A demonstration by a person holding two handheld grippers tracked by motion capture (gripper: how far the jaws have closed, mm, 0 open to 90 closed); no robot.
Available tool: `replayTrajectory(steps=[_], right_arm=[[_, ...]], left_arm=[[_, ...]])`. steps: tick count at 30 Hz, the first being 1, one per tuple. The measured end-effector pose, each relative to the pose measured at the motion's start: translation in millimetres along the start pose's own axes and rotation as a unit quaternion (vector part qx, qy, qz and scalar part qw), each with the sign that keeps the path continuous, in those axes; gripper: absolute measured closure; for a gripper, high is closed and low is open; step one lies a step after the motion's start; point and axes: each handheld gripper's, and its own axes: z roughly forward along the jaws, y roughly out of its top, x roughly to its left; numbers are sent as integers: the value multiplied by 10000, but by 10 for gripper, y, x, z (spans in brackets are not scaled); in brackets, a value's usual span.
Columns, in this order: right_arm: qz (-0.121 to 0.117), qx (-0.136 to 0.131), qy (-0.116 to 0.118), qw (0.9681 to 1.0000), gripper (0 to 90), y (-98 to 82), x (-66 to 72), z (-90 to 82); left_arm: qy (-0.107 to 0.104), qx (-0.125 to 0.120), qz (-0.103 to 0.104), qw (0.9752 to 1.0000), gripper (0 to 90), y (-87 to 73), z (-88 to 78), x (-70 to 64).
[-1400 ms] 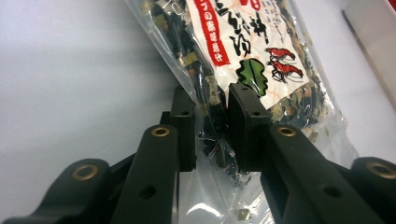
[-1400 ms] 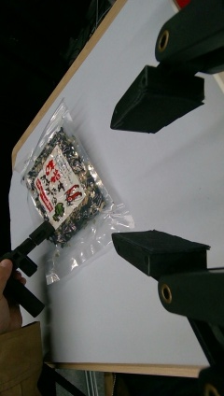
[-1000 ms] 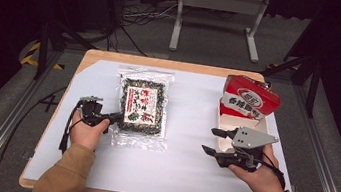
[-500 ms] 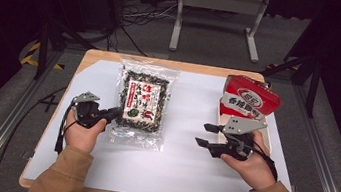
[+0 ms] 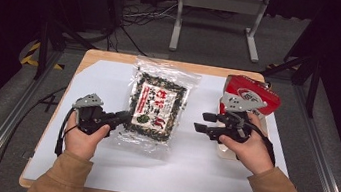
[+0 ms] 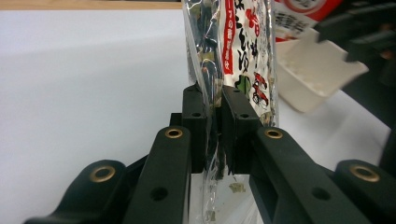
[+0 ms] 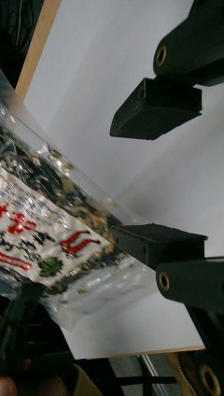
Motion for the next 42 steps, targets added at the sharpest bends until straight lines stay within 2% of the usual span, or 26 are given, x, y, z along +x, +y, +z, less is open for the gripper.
replayTrajectory(steps=[3,7,12,14,16,20,22,24,25,27,28,29,30,31,32,33,34,35,37,38,40,42], right_arm=[[222,-36,-113,9997,412,38,-77,-11],[399,-140,-165,9990,381,65,-165,-11],[568,-301,38,9979,357,90,-193,-6],[560,-341,77,9978,355,96,-197,-2],[575,-417,177,9973,351,114,-202,5],[614,-576,396,9957,351,153,-205,27],[614,-603,419,9954,350,162,-201,30],[651,-716,581,9936,378,181,-189,17],[657,-742,654,9929,401,187,-186,7],[620,-766,857,9914,486,201,-164,-16],[602,-758,961,9907,559,207,-145,-24],[602,-758,961,9907,559,207,-145,-24],[541,-719,1096,9899,603,214,-127,-31],[469,-674,1186,9895,640,229,-97,-52],[491,-689,1313,9877,699,241,-91,-85],[581,-737,1497,9843,734,249,-89,-120],[605,-777,1654,9813,754,257,-83,-155],[597,-803,1725,9799,759,268,-70,-191],[459,-789,1736,9806,763,302,-34,-279],[393,-792,1708,9813,763,320,-21,-324],[268,-798,1597,9836,764,354,-6,-412],[148,-831,1456,9857,764,396,-12,-540]], left_arm=[[-161,-9,119,9998,805,20,18,-74],[-282,8,127,9995,805,26,27,-136],[-495,12,250,9985,805,23,62,-200],[-533,18,288,9982,805,20,71,-214],[-641,-2,432,9970,805,6,100,-224],[-877,25,536,9947,804,-13,145,-241],[-936,1,571,9940,804,-15,152,-244],[-1086,-43,536,9926,802,-22,165,-242],[-1086,-43,536,9926,801,-22,165,-242],[-1212,-63,539,9911,800,-47,206,-227],[-1212,-63,539,9911,800,-47,206,-227],[-1213,-7,543,9911,800,-56,224,-233],[-1131,66,614,9917,799,-70,249,-239],[-1121,40,681,9914,797,-79,265,-231],[-1145,-42,691,9910,790,-83,273,-221],[-1201,-108,686,9903,782,-82,281,-213],[-1274,-153,671,9895,774,-78,286,-217],[-1291,-184,725,9888,762,-72,290,-225],[-1312,-285,683,9886,700,-65,301,-251],[-1247,-323,759,9888,648,-58,298,-246],[-1176,-382,743,9895,547,-49,277,-235],[-1057,-426,780,9904,507,-37,245,-203]])
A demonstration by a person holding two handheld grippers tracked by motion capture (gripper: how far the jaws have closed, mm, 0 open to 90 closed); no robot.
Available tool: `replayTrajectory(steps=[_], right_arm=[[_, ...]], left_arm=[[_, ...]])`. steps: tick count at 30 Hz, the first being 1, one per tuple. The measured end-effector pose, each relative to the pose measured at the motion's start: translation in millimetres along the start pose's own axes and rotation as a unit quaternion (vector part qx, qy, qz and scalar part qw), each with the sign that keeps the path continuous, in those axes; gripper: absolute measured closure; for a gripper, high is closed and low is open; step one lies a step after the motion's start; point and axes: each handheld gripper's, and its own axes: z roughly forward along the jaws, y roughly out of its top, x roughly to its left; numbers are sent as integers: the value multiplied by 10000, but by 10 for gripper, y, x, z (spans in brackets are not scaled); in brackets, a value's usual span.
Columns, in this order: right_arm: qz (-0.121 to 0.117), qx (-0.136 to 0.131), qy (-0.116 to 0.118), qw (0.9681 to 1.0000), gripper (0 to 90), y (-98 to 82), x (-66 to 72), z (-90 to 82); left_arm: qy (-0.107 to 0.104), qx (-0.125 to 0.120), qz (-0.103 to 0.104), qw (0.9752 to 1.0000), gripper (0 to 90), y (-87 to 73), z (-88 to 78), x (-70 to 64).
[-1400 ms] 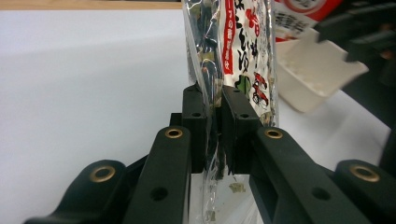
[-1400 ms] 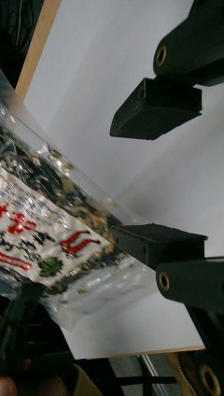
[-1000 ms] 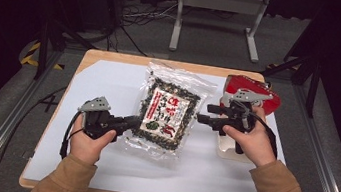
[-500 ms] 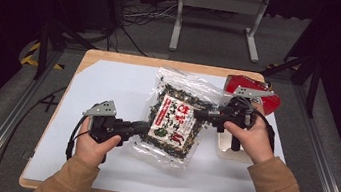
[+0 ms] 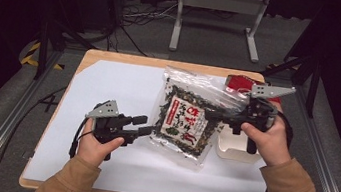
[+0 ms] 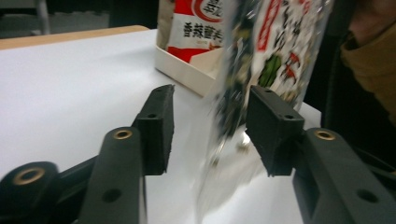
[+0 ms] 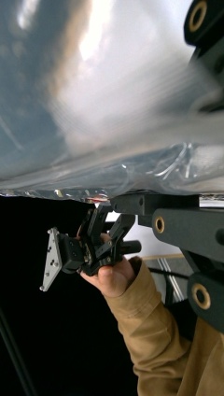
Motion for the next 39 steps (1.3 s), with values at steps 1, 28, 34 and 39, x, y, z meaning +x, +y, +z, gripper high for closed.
replayTrajectory(steps=[1,28,34,39], right_arm=[[-79,-7,-64,9999,765,28,11,-56],[-1305,-197,-1812,9746,763,289,75,-1125],[-1456,43,-2115,9665,763,229,62,-1190],[-1375,57,-2357,9620,764,152,23,-1252]], left_arm=[[57,-2,-16,10000,484,3,-17,10],[726,109,-93,9973,399,-34,-191,208],[839,123,-70,9964,364,-38,-196,222],[863,106,-69,9962,363,-44,-198,232]])
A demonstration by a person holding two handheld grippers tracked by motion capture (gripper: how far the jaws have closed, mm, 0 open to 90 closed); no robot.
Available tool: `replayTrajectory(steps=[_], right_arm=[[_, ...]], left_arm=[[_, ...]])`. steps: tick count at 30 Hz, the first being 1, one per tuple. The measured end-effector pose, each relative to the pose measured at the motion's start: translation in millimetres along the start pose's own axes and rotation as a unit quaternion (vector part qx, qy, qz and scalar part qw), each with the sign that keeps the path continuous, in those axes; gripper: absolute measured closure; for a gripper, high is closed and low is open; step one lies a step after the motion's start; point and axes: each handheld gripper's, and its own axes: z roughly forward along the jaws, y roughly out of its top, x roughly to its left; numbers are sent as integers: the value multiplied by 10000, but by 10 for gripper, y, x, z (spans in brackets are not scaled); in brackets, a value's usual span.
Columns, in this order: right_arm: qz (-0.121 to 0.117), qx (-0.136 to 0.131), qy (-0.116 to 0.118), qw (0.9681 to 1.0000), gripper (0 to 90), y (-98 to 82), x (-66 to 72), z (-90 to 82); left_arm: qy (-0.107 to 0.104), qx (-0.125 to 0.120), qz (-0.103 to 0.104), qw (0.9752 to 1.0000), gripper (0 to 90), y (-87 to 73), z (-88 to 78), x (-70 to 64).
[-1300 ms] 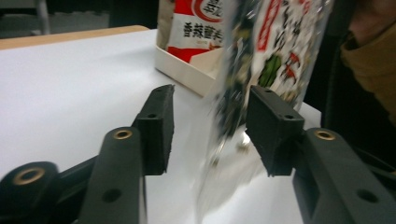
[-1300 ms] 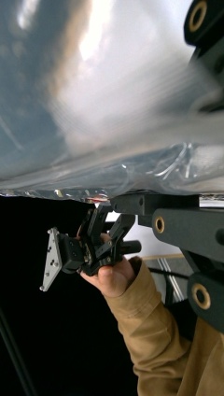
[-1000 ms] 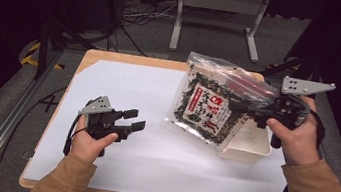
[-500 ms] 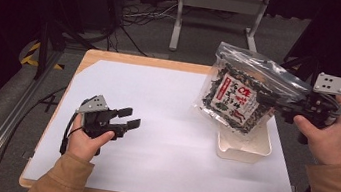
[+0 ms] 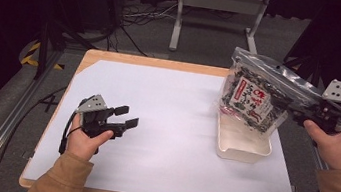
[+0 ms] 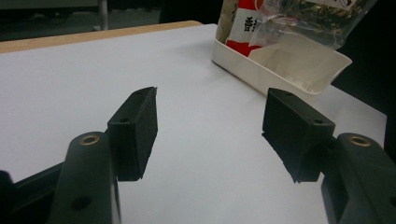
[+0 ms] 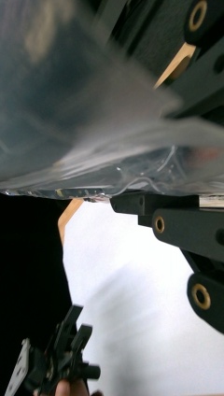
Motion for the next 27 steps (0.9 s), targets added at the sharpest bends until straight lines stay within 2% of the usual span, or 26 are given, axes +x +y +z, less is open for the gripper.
replayTrajectory(steps=[1,3,8,12,14,18,20,22,24,26,27], right_arm=[[0,0,0,10000,764,0,0,0],[72,147,-148,9998,764,-51,-22,-8],[206,371,-264,9988,764,-125,-25,19],[229,626,-551,9963,766,-155,-9,58],[265,665,-561,9959,765,-157,-9,62],[297,958,-524,9936,767,-213,8,128],[393,1236,-406,9907,768,-281,28,219],[301,1443,-416,9882,768,-348,52,301],[320,1428,-414,9884,768,-365,50,310],[492,1334,-393,9891,768,-426,2,276],[492,1334,-393,9891,768,-426,2,276]], left_arm=[[-1,-7,-6,10000,363,-1,1,5],[4,10,-8,10000,364,-4,4,12],[-11,33,-39,10000,363,-8,11,4],[-3,36,-39,10000,362,-10,7,7],[-4,33,-41,10000,362,-11,6,7],[-2,38,-40,10000,359,-13,10,5],[-1,36,-35,10000,358,-14,13,2],[5,26,-45,10000,358,-12,11,-3],[0,25,-51,10000,358,-11,8,-2],[8,29,-52,10000,358,-12,9,0],[8,29,-52,10000,358,-12,9,0]])
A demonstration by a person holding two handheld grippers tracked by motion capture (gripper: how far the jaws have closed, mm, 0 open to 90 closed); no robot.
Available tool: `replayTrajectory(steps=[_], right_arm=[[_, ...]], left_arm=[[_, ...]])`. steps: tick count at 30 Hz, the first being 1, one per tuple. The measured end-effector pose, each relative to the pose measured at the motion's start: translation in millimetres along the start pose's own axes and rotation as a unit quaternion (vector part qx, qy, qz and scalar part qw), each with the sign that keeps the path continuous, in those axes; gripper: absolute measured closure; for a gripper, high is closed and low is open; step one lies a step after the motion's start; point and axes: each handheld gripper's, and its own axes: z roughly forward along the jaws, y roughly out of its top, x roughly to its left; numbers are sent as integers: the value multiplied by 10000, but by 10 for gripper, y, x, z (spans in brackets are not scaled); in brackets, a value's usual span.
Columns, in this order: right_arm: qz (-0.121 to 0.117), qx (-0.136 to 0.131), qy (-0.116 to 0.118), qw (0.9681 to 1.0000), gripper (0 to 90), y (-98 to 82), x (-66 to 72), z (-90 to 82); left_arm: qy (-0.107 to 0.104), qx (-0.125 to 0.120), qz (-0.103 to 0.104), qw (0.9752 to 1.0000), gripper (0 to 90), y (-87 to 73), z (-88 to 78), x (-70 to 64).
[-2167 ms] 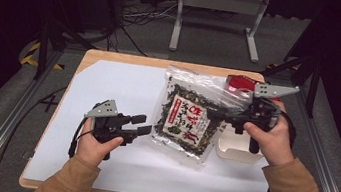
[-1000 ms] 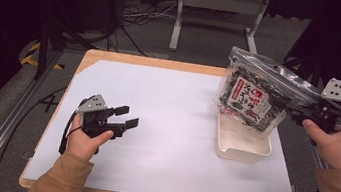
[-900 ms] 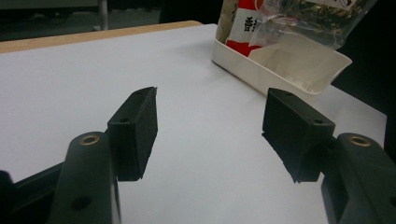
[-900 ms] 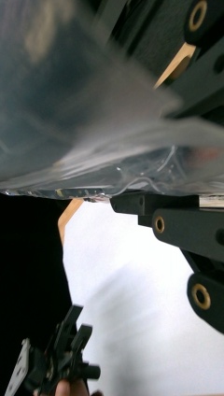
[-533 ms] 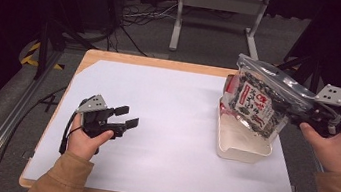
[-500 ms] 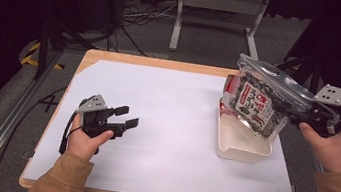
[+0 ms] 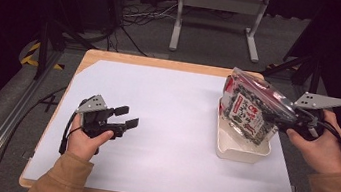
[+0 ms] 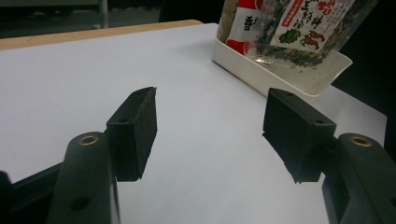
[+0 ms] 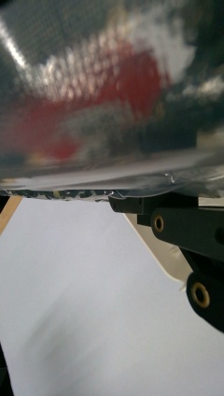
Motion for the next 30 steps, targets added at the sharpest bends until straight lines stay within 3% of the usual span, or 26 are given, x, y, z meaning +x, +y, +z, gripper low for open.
replayTrajectory(steps=[9,12,14,17,24,29,30], right_arm=[[142,-32,123,9998,769,-120,-59,71],[-27,-19,223,9997,768,-144,-9,66],[-251,137,237,9993,768,-117,47,43],[-272,248,234,9990,769,-103,65,96],[98,294,322,9990,769,-127,-31,140],[178,82,284,9994,766,-195,-73,137],[334,4,330,9989,766,-244,-117,127]], left_arm=[[29,69,26,10000,352,0,5,-5],[43,90,-15,9999,350,-14,-4,7],[44,101,-33,9999,349,-27,-8,23],[42,133,-67,9999,348,-34,-2,31],[37,118,-60,9999,342,-24,-10,17],[23,123,-45,9999,339,-20,-12,21],[28,137,-52,9999,338,-21,-13,24]])
